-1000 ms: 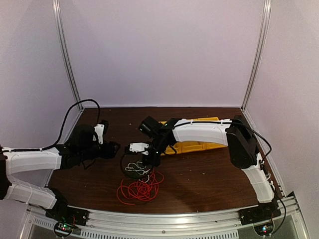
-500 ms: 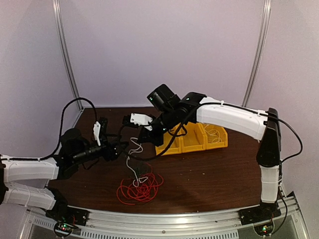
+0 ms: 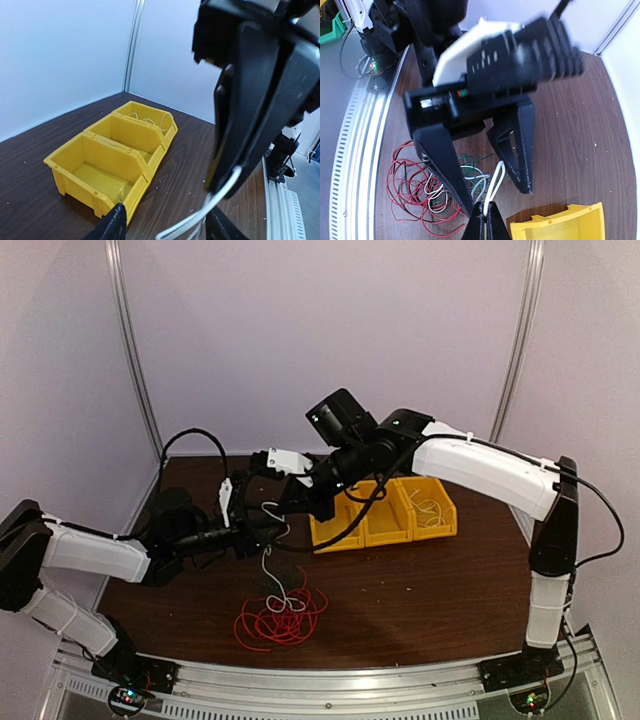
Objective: Untangle the cables
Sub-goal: Untie one of the twisted cables from the tangled cable pile.
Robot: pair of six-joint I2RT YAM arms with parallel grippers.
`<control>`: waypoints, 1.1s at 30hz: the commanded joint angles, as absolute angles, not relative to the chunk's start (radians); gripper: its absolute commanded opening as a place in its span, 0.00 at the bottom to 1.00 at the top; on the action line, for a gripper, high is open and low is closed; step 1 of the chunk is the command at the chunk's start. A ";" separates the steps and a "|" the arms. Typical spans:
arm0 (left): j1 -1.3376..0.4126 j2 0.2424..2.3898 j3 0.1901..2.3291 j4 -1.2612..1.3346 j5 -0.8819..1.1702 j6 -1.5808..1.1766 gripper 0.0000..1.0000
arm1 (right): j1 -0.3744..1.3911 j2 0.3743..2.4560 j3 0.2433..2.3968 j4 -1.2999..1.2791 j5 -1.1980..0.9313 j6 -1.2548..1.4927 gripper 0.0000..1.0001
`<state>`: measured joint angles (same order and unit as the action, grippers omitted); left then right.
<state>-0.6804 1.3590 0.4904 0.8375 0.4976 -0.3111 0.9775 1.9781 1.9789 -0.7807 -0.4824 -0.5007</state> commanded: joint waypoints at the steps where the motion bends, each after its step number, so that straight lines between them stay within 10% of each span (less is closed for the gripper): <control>1: -0.694 1.448 0.514 1.023 0.536 -0.354 0.52 | 0.971 1.894 2.014 -0.792 -0.489 -0.517 0.00; 33: -0.726 1.910 0.538 1.082 0.308 -0.518 0.29 | 0.646 1.533 2.133 -0.895 -0.670 -0.558 0.00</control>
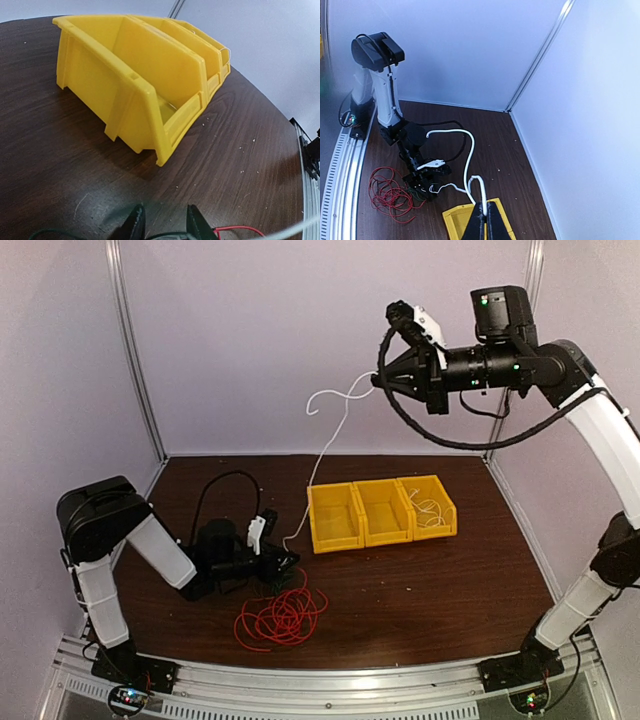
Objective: Untangle the cables
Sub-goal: Untie one of the twisted cables from the tangled cable pile, then adjust the untangled cable.
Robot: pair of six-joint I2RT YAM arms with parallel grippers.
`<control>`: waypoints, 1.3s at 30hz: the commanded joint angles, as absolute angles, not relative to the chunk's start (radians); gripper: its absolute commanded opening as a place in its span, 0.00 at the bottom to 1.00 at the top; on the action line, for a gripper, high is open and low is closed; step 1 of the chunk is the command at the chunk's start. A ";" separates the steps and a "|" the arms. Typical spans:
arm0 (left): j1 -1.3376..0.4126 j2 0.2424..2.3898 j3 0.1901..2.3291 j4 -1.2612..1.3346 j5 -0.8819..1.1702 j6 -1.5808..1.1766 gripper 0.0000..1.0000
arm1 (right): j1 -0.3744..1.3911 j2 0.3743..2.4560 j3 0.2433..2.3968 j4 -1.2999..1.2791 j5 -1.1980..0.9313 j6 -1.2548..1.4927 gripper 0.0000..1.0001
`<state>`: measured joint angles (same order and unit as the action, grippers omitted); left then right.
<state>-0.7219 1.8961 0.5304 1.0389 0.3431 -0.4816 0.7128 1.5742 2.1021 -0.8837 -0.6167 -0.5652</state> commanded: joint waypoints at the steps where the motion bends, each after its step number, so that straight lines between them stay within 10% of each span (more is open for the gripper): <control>1: -0.726 1.911 0.542 1.078 0.306 -0.520 0.29 | 0.630 1.521 2.134 -0.898 -0.670 -0.559 0.00; 18: -0.724 1.886 0.631 0.865 0.298 -0.473 0.31 | 0.423 1.454 2.195 -0.896 -0.684 -0.545 0.00; 39: -0.726 1.517 0.799 0.347 0.202 -0.367 0.71 | 0.245 1.479 1.874 -0.707 -0.704 -0.444 0.00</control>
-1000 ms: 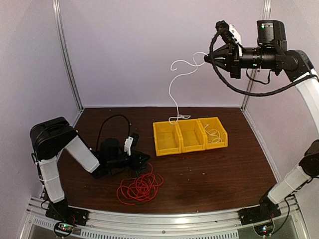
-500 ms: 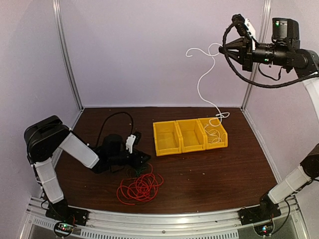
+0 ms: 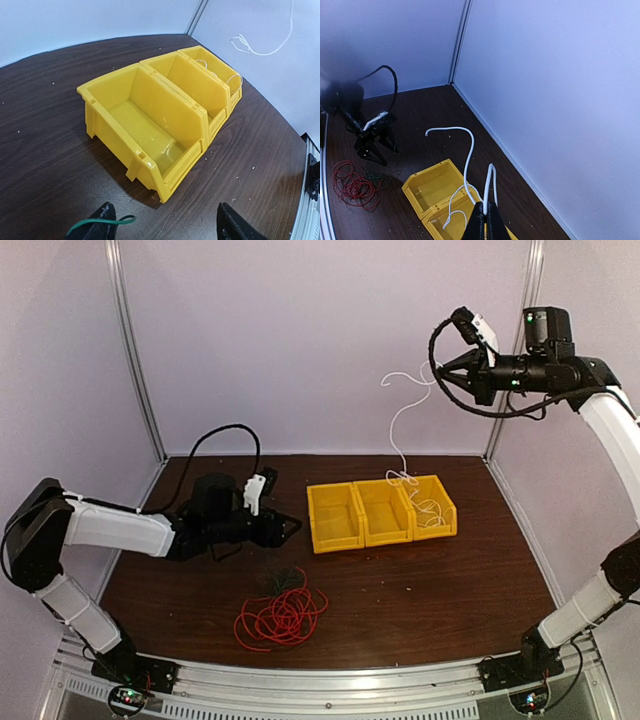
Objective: Untangle the cables
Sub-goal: Adjust the untangled cable.
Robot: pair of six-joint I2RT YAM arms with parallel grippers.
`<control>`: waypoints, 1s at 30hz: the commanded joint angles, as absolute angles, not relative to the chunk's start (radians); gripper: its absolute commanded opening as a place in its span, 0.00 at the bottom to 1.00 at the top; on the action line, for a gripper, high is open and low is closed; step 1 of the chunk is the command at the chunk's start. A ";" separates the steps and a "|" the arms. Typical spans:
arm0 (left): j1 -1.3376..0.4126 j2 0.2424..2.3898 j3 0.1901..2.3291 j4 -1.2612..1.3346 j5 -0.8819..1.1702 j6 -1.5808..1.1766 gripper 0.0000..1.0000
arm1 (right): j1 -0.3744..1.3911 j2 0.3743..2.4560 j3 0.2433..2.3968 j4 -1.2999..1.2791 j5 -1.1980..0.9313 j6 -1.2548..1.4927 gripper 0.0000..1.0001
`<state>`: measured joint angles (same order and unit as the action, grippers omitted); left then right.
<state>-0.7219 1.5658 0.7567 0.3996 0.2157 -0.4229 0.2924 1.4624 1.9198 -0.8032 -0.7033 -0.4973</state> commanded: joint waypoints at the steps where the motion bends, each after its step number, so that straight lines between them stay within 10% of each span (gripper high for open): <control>1: -0.726 1.510 0.808 0.335 0.203 -0.354 0.71 | 0.230 1.483 1.860 -0.690 -0.694 -0.435 0.00; 30: -0.727 1.557 1.020 0.175 0.228 -0.163 0.64 | 0.292 1.401 1.761 -0.781 -0.908 -0.459 0.00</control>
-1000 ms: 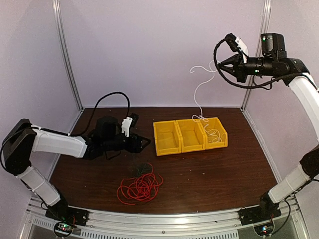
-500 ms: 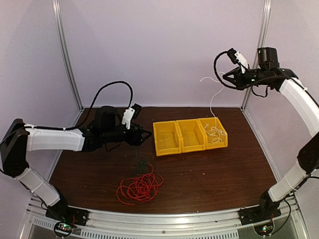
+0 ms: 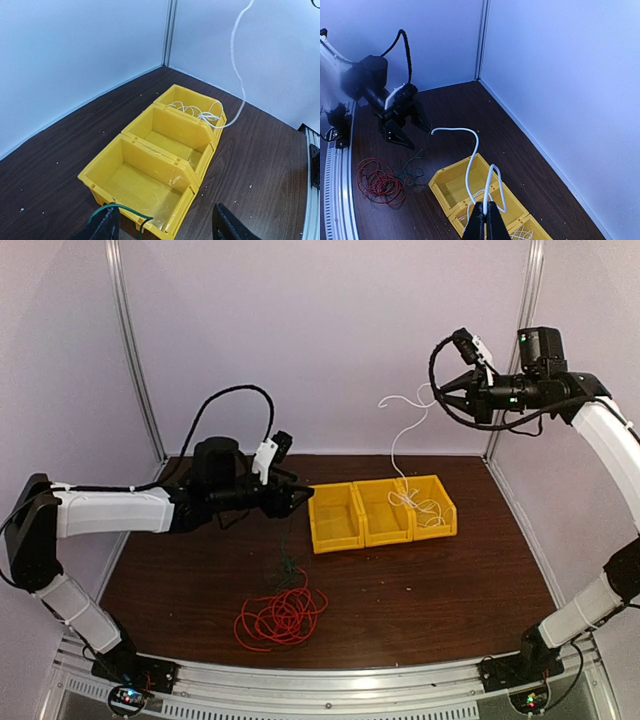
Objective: Untangle the cables
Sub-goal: Adjust the untangled cable.
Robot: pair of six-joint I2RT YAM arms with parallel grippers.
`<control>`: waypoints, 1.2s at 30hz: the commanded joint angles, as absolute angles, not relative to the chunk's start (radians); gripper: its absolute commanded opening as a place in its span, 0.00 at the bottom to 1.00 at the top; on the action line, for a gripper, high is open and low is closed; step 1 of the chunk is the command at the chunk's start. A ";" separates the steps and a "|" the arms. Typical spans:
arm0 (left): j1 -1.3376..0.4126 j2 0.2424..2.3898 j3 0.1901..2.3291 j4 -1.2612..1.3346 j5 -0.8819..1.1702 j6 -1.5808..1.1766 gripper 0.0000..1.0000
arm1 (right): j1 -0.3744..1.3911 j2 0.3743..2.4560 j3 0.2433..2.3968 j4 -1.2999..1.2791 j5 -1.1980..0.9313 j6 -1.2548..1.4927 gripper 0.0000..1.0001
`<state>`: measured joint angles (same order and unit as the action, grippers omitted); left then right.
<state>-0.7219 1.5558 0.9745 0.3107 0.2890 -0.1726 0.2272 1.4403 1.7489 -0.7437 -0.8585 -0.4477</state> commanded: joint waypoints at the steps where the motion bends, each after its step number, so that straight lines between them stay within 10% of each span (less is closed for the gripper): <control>1: -0.727 1.541 0.999 0.161 0.238 -0.177 0.61 | 0.309 1.399 1.763 -0.786 -0.908 -0.460 0.00; 6: -0.732 1.409 0.815 0.119 0.271 -0.257 0.51 | 0.380 1.407 1.808 -0.824 -0.903 -0.485 0.00; 15: -0.732 1.487 0.943 -0.456 0.026 -0.204 0.96 | 0.412 1.444 1.906 -0.844 -0.925 -0.483 0.00; 22: -0.732 1.508 1.134 -0.701 -0.186 -0.098 0.98 | 0.412 1.444 1.942 -0.819 -0.907 -0.454 0.00; 29: -0.861 1.224 0.890 0.229 -0.260 -0.114 0.98 | 0.412 1.475 1.961 -0.766 -0.848 -0.409 0.00; 36: -0.925 1.434 0.845 0.718 -0.111 -0.096 0.90 | 0.402 1.529 2.005 -0.768 -0.858 -0.418 0.00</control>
<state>-0.9062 1.2938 0.8658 0.3378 -0.1844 -0.1291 0.4080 1.4979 1.9488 -0.7891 -0.8551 -0.4374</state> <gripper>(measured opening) 0.929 0.006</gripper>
